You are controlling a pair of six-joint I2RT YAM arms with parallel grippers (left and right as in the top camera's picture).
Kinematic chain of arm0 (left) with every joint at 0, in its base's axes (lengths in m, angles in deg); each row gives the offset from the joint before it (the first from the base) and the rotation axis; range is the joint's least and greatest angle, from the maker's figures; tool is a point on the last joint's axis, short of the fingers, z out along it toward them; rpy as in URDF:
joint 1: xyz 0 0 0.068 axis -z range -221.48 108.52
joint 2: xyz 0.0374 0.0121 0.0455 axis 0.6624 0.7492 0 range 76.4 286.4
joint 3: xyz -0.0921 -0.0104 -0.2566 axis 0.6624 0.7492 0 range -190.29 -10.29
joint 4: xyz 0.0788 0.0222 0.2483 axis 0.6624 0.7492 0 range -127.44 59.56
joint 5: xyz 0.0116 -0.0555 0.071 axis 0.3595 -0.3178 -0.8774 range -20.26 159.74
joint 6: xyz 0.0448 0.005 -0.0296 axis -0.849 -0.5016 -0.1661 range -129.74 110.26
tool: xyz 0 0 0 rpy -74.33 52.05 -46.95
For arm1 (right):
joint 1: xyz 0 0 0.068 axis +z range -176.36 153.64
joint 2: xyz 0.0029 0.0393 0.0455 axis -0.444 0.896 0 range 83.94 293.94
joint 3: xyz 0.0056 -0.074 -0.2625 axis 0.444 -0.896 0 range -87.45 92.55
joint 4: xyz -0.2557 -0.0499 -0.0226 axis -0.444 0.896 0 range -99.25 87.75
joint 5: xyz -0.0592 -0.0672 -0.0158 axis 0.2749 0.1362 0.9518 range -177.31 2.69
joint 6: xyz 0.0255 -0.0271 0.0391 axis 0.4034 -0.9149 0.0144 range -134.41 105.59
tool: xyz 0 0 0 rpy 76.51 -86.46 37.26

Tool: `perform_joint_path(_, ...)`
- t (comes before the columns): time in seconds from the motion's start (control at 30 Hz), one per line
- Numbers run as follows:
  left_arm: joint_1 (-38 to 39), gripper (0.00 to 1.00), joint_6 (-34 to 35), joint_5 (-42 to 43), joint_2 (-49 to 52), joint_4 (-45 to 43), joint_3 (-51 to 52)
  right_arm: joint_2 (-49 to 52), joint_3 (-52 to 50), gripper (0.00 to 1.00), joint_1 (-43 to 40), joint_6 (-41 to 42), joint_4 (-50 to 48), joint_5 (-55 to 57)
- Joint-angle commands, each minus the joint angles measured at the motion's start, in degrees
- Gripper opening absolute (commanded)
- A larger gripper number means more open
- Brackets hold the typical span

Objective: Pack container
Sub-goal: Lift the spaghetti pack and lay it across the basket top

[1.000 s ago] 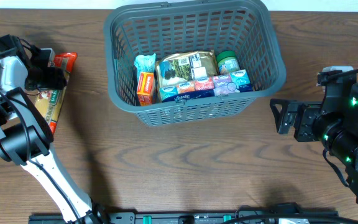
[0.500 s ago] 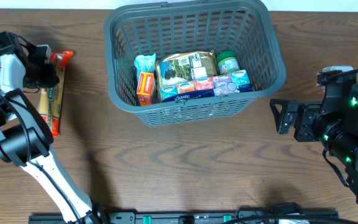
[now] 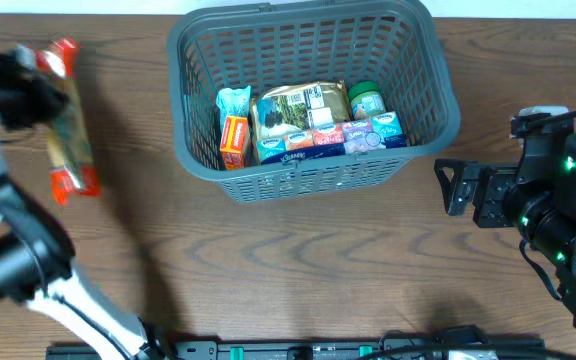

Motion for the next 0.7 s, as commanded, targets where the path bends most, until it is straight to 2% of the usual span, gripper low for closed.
perform_joint_path(0.0,-4.17,0.06,10.67,20.52,-10.08,-0.87,-1.66,0.02,0.11,0.99,-0.48,0.57,0.22,-0.17)
perform_joint_path(0.1,-6.21,0.06,21.35,38.40,-12.96,-7.54,-1.66,0.00,0.11,0.99,-0.48,0.57,0.22,-0.17)
perform_joint_path(0.17,-6.27,0.06,33.64,48.04,-14.19,-17.49,-1.66,0.02,0.09,0.99,-0.48,0.57,0.22,-0.17)
perform_joint_path(0.23,-4.94,0.06,43.41,52.87,-15.37,-29.22,-1.66,0.00,0.11,0.99,-0.48,0.57,0.22,-0.20)
perform_joint_path(0.33,-1.14,0.06,52.87,53.94,-17.81,-44.87,-1.66,0.02,0.11,0.99,-0.48,0.57,0.22,-0.20)
perform_joint_path(0.37,1.18,0.06,57.57,53.68,-18.95,-54.38,-1.70,0.02,0.11,0.99,-0.48,0.57,0.22,-0.17)
perform_joint_path(0.4,2.23,0.06,60.11,53.24,-19.37,-58.84,-1.75,0.02,0.11,0.99,-0.48,0.57,0.22,-0.17)
perform_joint_path(0.47,5.81,0.06,68.54,50.49,-20.35,-73.53,-1.99,0.02,0.11,0.99,-0.48,0.57,0.22,-0.20)
perform_joint_path(0.53,9.27,0.06,73.13,48.96,-20.50,-84.52,-3.41,0.02,0.11,0.99,-0.48,0.59,0.22,-0.20)
perform_joint_path(0.6,12.35,0.06,73.13,48.46,-20.50,-86.20,-5.46,0.00,0.11,0.99,-0.48,0.57,0.22,-0.17)
perform_joint_path(0.67,15.32,0.06,69.92,48.52,-20.50,-85.88,-6.71,0.00,0.11,0.99,-0.48,0.57,0.22,-0.17)
